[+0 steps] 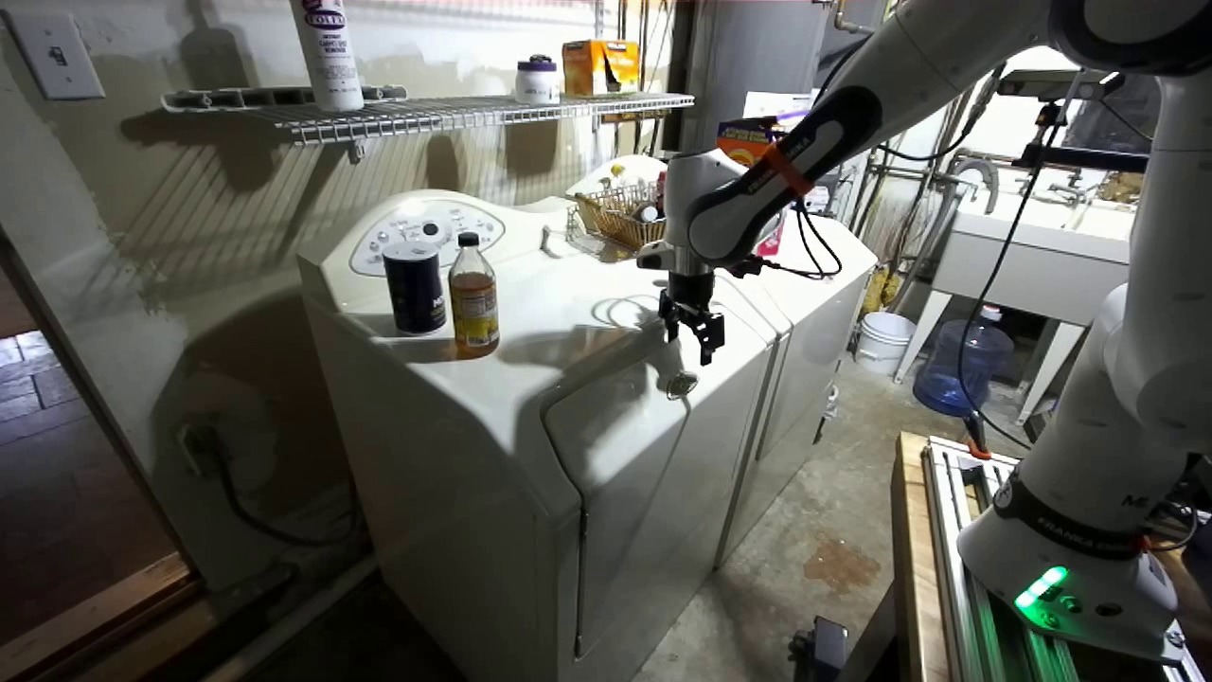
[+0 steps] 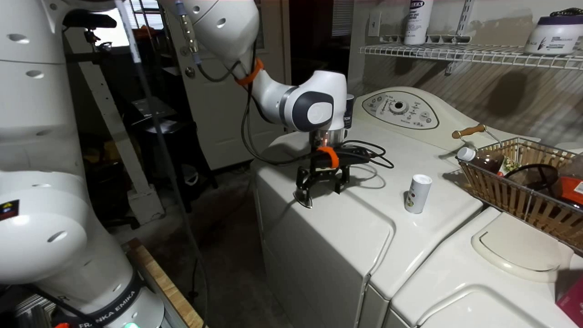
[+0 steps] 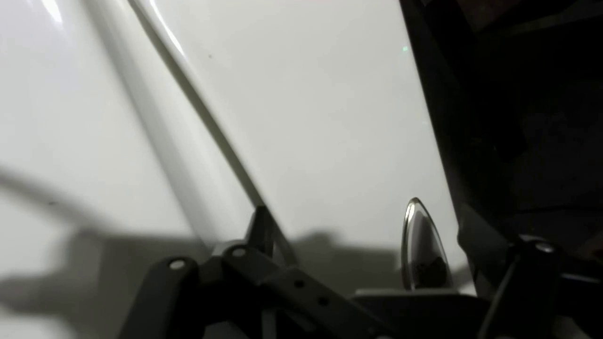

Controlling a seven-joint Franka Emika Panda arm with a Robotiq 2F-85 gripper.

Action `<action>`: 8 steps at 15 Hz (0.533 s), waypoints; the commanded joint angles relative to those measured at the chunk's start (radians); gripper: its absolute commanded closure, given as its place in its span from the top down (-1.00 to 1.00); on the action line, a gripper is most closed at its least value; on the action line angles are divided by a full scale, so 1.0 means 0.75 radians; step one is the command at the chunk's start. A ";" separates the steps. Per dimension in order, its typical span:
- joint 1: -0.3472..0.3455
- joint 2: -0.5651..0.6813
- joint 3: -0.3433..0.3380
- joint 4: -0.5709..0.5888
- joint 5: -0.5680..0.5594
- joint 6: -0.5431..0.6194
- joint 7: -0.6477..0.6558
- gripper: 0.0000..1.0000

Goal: Open the door of the left washing machine

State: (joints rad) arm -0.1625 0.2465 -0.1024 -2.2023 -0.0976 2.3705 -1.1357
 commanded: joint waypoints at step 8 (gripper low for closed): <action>-0.039 -0.167 0.007 -0.330 0.014 0.053 -0.089 1.00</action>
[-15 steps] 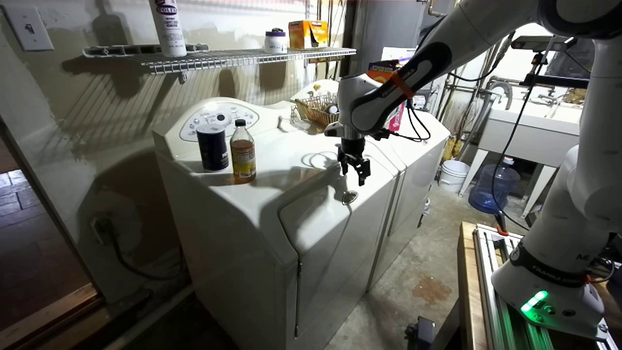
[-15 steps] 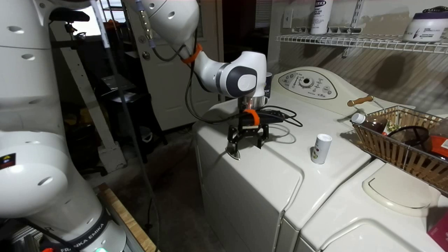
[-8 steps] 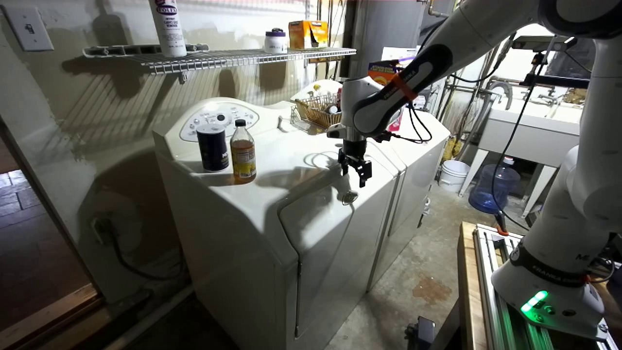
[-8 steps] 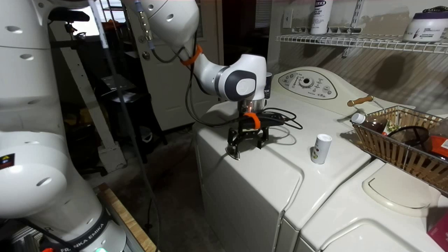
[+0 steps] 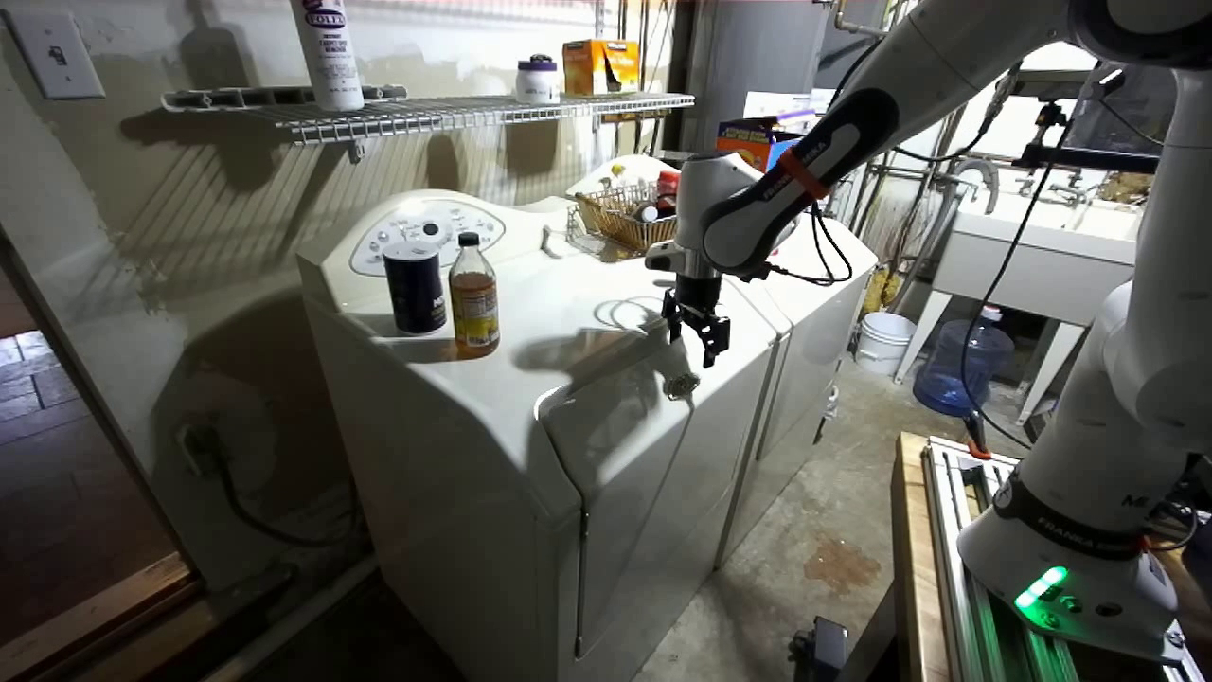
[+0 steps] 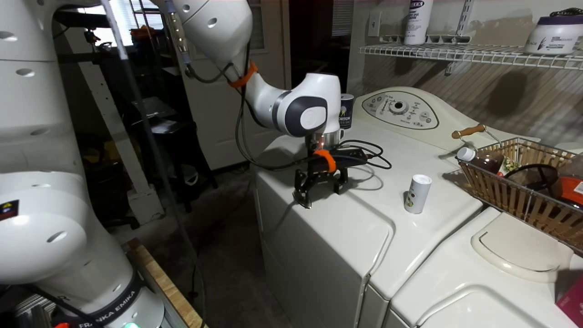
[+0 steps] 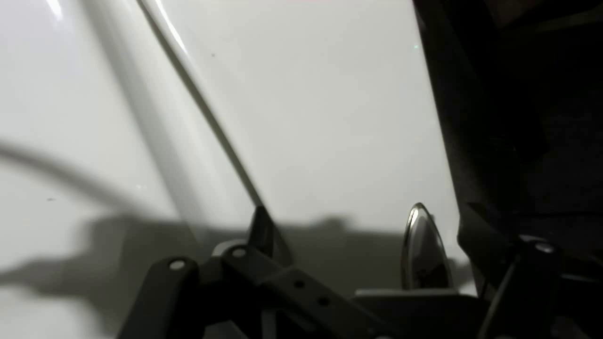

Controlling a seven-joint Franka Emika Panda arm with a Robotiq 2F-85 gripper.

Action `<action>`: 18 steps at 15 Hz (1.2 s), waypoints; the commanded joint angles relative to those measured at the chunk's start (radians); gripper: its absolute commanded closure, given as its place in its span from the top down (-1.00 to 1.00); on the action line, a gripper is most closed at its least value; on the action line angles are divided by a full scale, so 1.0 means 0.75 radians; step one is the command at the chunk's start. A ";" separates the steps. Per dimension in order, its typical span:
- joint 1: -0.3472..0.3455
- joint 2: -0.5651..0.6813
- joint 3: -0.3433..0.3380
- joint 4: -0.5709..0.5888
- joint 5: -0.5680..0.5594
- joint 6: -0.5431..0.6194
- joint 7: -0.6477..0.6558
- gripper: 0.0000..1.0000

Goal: Open the door of the left washing machine

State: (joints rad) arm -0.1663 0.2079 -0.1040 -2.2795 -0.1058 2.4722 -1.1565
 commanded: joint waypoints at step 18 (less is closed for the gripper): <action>0.017 -0.083 -0.045 -0.132 -0.236 0.003 -0.066 1.00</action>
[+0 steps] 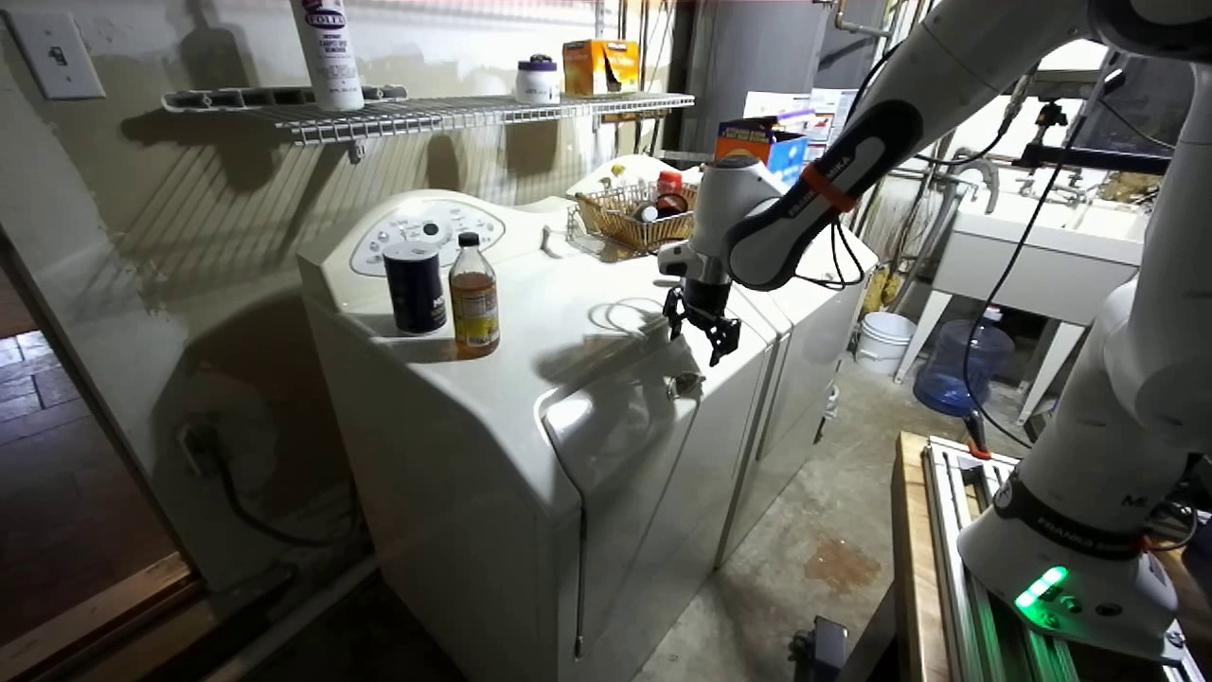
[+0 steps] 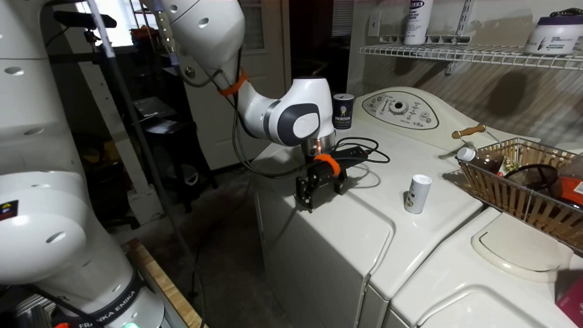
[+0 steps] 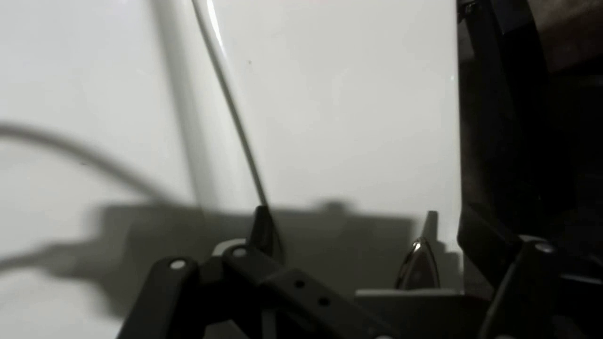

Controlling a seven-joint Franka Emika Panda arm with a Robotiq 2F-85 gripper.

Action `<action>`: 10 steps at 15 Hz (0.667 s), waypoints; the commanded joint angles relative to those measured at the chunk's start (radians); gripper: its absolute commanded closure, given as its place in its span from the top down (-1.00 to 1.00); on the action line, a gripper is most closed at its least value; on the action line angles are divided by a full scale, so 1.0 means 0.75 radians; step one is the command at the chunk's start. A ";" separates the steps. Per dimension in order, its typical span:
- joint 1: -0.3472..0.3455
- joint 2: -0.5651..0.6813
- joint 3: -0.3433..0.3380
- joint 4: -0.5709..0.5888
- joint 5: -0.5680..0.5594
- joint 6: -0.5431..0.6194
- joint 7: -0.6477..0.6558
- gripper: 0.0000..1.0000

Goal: Open the door of the left washing machine

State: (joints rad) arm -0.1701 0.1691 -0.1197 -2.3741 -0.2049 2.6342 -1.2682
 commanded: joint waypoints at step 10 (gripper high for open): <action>-0.058 -0.134 0.025 -0.239 0.137 -0.096 -0.302 1.00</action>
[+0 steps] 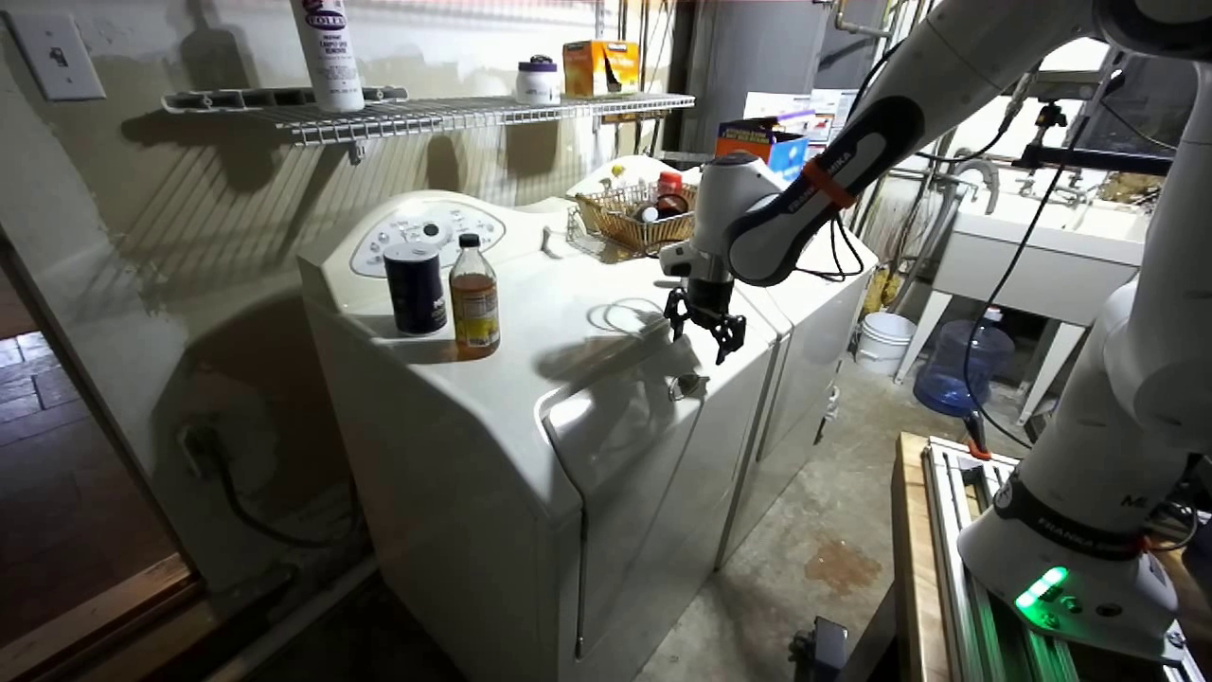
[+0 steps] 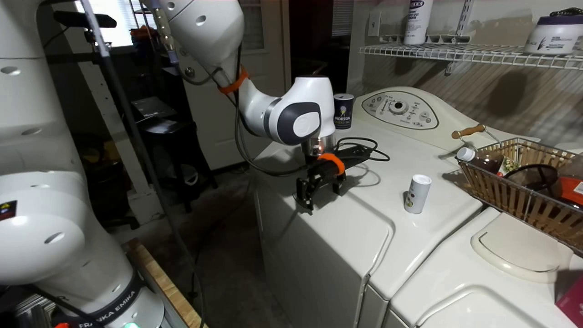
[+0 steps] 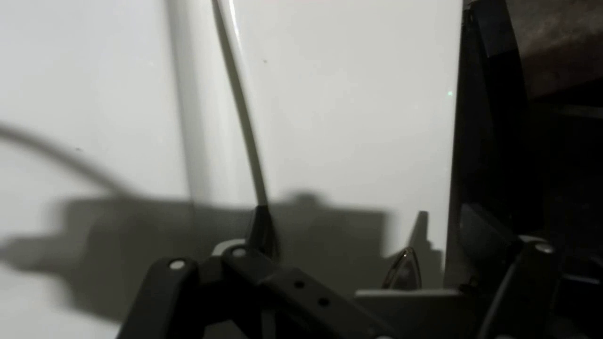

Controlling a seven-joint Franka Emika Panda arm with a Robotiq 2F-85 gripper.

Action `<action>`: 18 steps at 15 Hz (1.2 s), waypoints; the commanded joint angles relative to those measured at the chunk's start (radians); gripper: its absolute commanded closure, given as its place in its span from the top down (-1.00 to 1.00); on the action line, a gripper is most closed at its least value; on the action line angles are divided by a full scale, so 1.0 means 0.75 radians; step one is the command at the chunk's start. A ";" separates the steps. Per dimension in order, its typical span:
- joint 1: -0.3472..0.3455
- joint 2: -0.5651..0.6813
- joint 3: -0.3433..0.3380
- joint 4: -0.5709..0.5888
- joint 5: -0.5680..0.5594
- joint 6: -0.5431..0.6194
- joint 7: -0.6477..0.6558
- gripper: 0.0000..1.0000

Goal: Open the door of the left washing machine

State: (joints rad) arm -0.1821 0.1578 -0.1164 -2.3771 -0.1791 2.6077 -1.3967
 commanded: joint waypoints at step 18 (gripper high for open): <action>-0.013 -0.279 -0.056 -0.354 0.281 -0.680 -0.185 1.00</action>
State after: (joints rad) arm -0.2099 -0.0281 -0.1459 -2.6510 -0.0203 2.1665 -1.5381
